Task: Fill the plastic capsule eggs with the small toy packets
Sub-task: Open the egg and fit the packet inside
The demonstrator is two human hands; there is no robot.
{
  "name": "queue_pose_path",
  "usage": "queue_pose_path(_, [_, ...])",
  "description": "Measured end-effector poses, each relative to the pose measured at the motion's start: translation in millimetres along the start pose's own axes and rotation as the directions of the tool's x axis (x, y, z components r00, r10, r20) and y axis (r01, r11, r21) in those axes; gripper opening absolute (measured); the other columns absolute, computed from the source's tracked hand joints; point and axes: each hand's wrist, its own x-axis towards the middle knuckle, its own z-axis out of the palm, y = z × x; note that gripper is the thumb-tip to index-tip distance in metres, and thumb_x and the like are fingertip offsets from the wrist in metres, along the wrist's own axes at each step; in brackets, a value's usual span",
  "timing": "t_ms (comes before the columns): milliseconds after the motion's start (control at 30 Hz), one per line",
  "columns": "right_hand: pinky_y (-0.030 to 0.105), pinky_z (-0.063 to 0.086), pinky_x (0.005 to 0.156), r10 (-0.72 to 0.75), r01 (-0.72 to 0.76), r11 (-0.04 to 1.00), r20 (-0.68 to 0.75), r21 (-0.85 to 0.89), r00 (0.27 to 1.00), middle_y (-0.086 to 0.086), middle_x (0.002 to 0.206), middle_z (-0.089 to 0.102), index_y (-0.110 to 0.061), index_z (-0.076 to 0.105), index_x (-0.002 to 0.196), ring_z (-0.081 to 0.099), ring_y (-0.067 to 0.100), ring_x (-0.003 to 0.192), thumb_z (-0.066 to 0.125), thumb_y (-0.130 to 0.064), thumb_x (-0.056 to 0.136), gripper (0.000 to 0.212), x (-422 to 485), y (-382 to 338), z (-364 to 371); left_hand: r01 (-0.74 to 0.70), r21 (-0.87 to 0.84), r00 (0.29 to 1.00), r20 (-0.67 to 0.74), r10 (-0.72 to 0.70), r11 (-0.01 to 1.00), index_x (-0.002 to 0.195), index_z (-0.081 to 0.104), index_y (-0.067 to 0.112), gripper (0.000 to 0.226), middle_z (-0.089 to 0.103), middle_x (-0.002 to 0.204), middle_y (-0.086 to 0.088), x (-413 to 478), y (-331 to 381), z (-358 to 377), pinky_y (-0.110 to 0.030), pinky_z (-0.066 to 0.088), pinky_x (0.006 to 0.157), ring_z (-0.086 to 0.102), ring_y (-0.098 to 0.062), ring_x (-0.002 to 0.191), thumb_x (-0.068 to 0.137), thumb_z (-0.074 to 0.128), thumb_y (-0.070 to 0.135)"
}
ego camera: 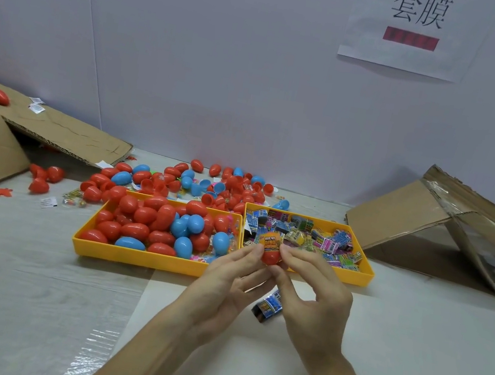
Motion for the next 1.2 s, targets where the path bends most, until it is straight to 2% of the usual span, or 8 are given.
queue_pose_path(233, [0.032,0.057,0.087,0.021,-0.021,0.999,0.010,0.038,1.000,0.001,0.104,0.074,-0.006,0.076,0.109,0.070,0.018,0.100,0.080,-0.005,0.079,0.030,-0.2,1.6,0.1,0.007,0.032,1.000,-0.008,-0.007,0.999,0.105,0.080,0.016,0.023,0.074,0.116,-0.010,1.2,-0.8,-1.2,-0.032,0.058,0.093,0.071,-0.020,0.111,0.091,0.067,0.029])
queue_pose_path(367, [0.025,0.051,0.095,0.083,-0.088,0.992,0.049,0.096,0.995,-0.003,0.114,0.072,-0.009,0.072,0.118,0.066,0.013,0.111,0.077,-0.015,0.085,0.034,1.7,-1.7,1.5,0.000,0.050,1.000,-0.009,0.000,0.999,0.115,0.077,0.014,0.031,0.070,0.128,-0.012,1.5,-1.4,-1.0,-0.037,0.055,0.100,0.065,-0.025,0.122,0.096,0.061,0.033])
queue_pose_path(533, [0.036,0.055,0.092,0.084,-0.087,0.992,0.042,0.092,0.996,-0.003,0.112,0.073,-0.008,0.075,0.114,0.068,0.016,0.108,0.076,-0.014,0.085,0.030,2.6,-1.9,1.4,0.035,0.059,0.999,-0.024,-0.034,0.998,0.118,0.076,0.018,0.035,0.069,0.130,-0.009,2.8,-1.4,-1.8,-0.035,0.053,0.099,0.063,-0.023,0.124,0.100,0.054,0.039])
queue_pose_path(700, [0.023,0.054,0.090,0.038,-0.041,0.997,0.037,0.071,0.999,0.002,0.108,0.073,-0.004,0.076,0.110,0.070,0.019,0.102,0.078,-0.004,0.079,0.031,1.8,-2.6,1.0,0.003,0.122,0.999,-0.034,0.001,0.993,0.116,0.076,0.018,0.038,0.068,0.131,-0.011,3.3,-2.8,-2.3,-0.035,0.055,0.099,0.064,-0.024,0.124,0.097,0.056,0.044])
queue_pose_path(800, [0.025,0.055,0.088,0.023,-0.024,0.998,0.027,0.064,0.999,0.004,0.105,0.074,-0.002,0.076,0.107,0.071,0.021,0.099,0.079,-0.001,0.077,0.030,2.1,-0.7,0.5,0.007,0.133,1.000,-0.031,-0.002,0.991,0.114,0.077,0.020,0.037,0.069,0.130,-0.010,4.2,-4.2,-3.2,-0.031,0.057,0.093,0.065,-0.022,0.122,0.096,0.057,0.045])
queue_pose_path(1000, [0.027,0.057,0.085,0.005,-0.006,0.998,0.013,0.063,1.000,0.005,0.101,0.074,0.000,0.077,0.105,0.070,0.021,0.095,0.080,-0.002,0.078,0.027,1.3,0.9,-0.8,0.002,0.150,1.000,-0.023,0.001,0.989,0.111,0.079,0.021,0.038,0.070,0.128,-0.010,6.6,-6.3,-4.6,-0.030,0.055,0.093,0.066,-0.020,0.121,0.096,0.055,0.046])
queue_pose_path(1067, [0.027,0.056,0.085,0.005,-0.006,0.998,0.012,0.063,1.000,0.005,0.102,0.074,-0.002,0.077,0.106,0.069,0.020,0.096,0.081,-0.003,0.078,0.028,1.1,0.8,-0.7,0.010,0.133,1.000,-0.027,-0.006,0.991,0.112,0.078,0.018,0.040,0.070,0.128,-0.012,7.2,-7.1,-4.9,-0.033,0.054,0.095,0.065,-0.023,0.122,0.097,0.054,0.045])
queue_pose_path(1200, [0.017,0.049,0.092,0.093,-0.098,0.989,0.047,0.112,0.995,0.002,0.111,0.071,-0.007,0.073,0.118,0.066,0.012,0.107,0.080,-0.009,0.082,0.038,3.0,-3.4,0.5,0.012,0.093,1.000,-0.016,-0.010,0.996,0.116,0.077,0.017,0.042,0.068,0.131,-0.011,7.9,-6.7,-5.1,-0.039,0.053,0.100,0.065,-0.026,0.122,0.098,0.049,0.044])
